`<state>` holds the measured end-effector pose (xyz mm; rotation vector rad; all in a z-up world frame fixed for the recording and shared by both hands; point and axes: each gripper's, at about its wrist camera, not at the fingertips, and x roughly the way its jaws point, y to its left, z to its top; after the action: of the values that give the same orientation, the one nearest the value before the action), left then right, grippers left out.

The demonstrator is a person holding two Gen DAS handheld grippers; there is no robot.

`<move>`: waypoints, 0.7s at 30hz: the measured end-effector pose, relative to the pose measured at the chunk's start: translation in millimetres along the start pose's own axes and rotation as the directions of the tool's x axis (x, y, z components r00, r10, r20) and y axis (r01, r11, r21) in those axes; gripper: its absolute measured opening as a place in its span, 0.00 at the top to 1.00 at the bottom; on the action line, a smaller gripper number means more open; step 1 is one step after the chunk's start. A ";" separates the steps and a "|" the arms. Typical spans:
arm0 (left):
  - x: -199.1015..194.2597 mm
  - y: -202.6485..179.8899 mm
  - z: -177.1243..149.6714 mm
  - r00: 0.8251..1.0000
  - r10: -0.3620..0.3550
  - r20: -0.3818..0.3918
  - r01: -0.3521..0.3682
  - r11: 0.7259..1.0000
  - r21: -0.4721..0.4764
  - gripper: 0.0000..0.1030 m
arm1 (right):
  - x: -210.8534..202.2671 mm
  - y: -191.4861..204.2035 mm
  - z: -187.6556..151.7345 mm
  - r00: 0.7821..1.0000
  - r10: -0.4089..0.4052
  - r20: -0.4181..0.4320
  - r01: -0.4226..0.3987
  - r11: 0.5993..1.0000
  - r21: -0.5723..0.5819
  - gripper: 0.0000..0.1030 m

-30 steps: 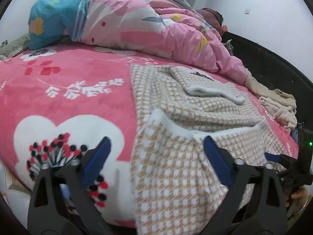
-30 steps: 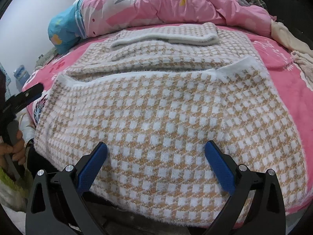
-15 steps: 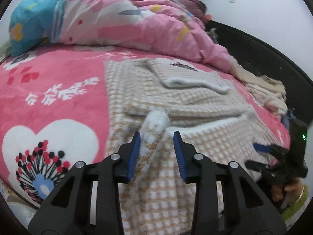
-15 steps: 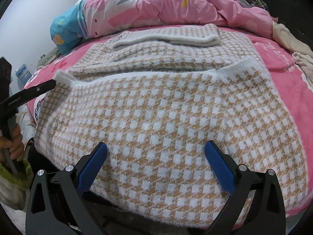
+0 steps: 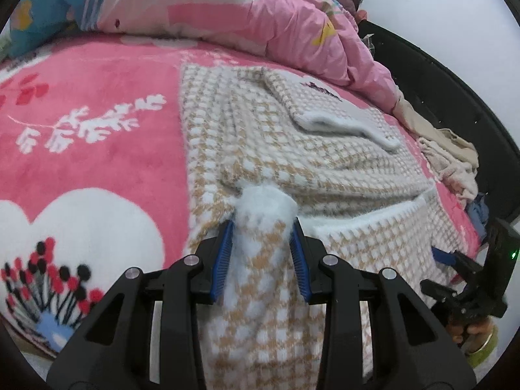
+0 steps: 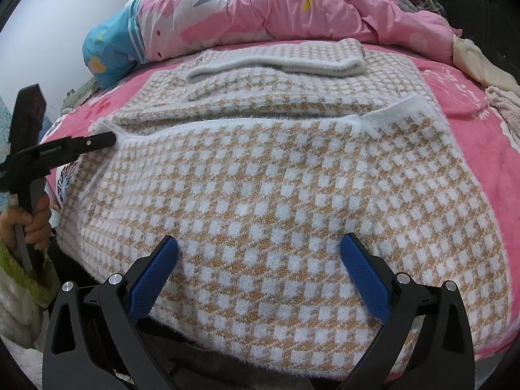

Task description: Fold large clothes

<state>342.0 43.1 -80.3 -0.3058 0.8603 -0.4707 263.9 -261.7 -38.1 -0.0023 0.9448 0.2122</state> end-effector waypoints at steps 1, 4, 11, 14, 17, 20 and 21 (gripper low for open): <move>3.7 1.4 1.4 1.000 -0.004 -0.012 0.003 1.000 -0.005 0.67 | 0.1 -0.1 0.0 1.000 0.000 0.000 0.000 1.000 0.000 0.06; 10.9 4.0 2.5 0.999 -0.016 -0.040 0.015 1.000 -0.028 0.67 | 0.4 -0.8 0.3 1.000 -0.001 0.000 0.001 1.000 -0.002 0.06; -1.3 4.2 -6.7 0.997 -0.052 -0.065 0.048 0.996 -0.071 0.67 | 0.6 -0.5 0.2 1.000 0.001 0.000 -0.001 1.000 -0.003 0.06; -5.0 1.5 -16.0 0.996 -0.037 -0.083 0.032 0.998 -0.059 0.67 | 0.6 -0.1 0.2 1.000 -0.002 -0.001 0.002 1.000 -0.002 0.06; -4.7 -3.1 -20.4 0.996 0.001 -0.086 -0.002 1.000 -0.019 0.67 | 0.5 -0.4 0.1 1.000 -0.002 0.000 0.002 1.000 -0.001 0.06; -3.5 -8.2 -19.2 0.995 0.035 -0.089 -0.035 0.999 0.000 0.67 | 0.4 -0.9 0.1 1.000 -0.001 -0.002 0.001 1.000 -0.002 0.06; -6.7 -12.2 -18.7 0.997 0.032 -0.077 -0.031 0.999 0.010 0.67 | -0.3 -0.2 -0.3 1.000 -0.002 -0.002 0.002 1.000 -0.001 0.06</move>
<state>320.3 34.8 -82.1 -0.2666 0.9364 -0.4597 263.5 -262.0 -38.1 -0.0045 0.9465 0.2114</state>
